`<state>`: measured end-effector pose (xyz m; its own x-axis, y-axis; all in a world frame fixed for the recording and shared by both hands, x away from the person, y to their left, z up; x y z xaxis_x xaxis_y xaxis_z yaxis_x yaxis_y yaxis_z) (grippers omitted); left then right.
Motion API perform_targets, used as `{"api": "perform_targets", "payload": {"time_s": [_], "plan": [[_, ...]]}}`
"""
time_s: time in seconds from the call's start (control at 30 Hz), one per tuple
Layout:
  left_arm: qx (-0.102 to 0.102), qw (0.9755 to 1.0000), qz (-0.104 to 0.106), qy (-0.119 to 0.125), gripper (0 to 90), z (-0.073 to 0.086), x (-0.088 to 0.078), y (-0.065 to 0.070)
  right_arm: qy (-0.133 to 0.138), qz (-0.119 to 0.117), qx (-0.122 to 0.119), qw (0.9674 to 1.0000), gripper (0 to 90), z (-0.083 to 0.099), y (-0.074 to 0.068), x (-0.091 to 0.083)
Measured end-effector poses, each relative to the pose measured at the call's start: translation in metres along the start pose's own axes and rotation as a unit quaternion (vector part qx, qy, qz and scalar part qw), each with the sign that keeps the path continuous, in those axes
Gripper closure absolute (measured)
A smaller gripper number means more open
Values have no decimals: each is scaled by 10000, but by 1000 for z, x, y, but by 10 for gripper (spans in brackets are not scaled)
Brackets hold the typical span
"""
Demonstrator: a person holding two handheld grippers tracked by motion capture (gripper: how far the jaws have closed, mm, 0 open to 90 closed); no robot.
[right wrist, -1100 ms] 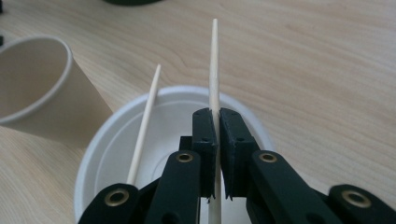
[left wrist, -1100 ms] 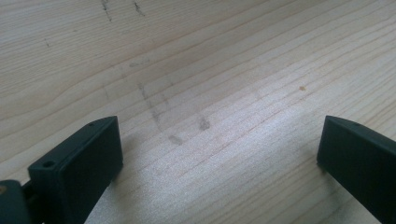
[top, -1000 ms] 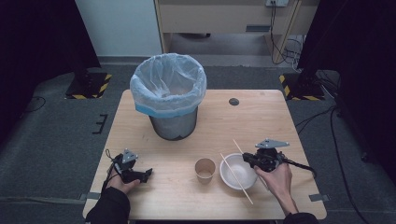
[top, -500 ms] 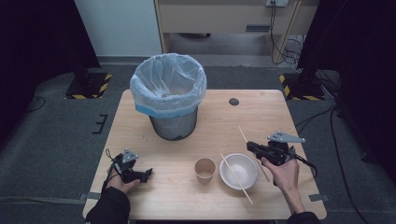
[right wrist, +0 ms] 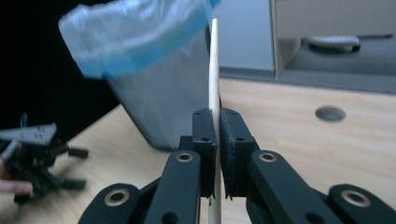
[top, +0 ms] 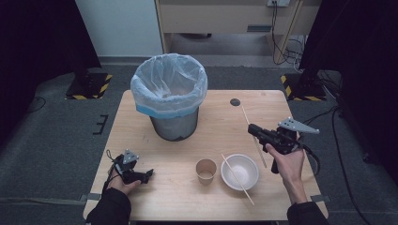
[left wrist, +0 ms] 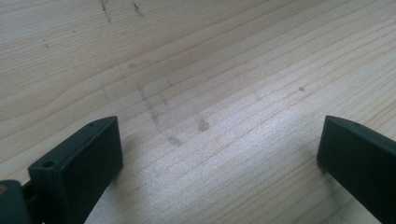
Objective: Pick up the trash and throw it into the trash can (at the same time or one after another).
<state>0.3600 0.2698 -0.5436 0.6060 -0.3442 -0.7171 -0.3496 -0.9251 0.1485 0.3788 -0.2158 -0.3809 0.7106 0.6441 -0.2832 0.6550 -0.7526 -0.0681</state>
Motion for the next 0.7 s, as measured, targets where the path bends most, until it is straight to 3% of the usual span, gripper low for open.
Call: {"api": "perform_targets", "payload": {"time_s": [0.13,0.23,0.37,0.7], "plan": [[0,10000,0,-1,0,0,0,0,360,-7,76,9993,858,-16,0,1],[4,10000,-1,0,0,0,0,0,479,-15,75,9988,858,-24,0,1],[4,10000,-2,-1,0,0,0,0,757,-32,9,9971,858,-48,-2,3],[0,10000,0,-1,0,0,0,0,1152,-68,-64,9933,858,-82,-6,20]]}}
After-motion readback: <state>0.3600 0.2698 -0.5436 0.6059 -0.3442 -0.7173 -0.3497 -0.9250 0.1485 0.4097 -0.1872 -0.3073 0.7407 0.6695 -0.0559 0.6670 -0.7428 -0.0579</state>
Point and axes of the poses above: each handheld gripper's, and its own axes: x roughly forward along the jaws, z roughly out of its underside, y roughly to its right, the point moved 1 cm from there along x, roughly forward along the jaws, and after that the axes turned 12 degrees about -x, right-handed, at the moved point
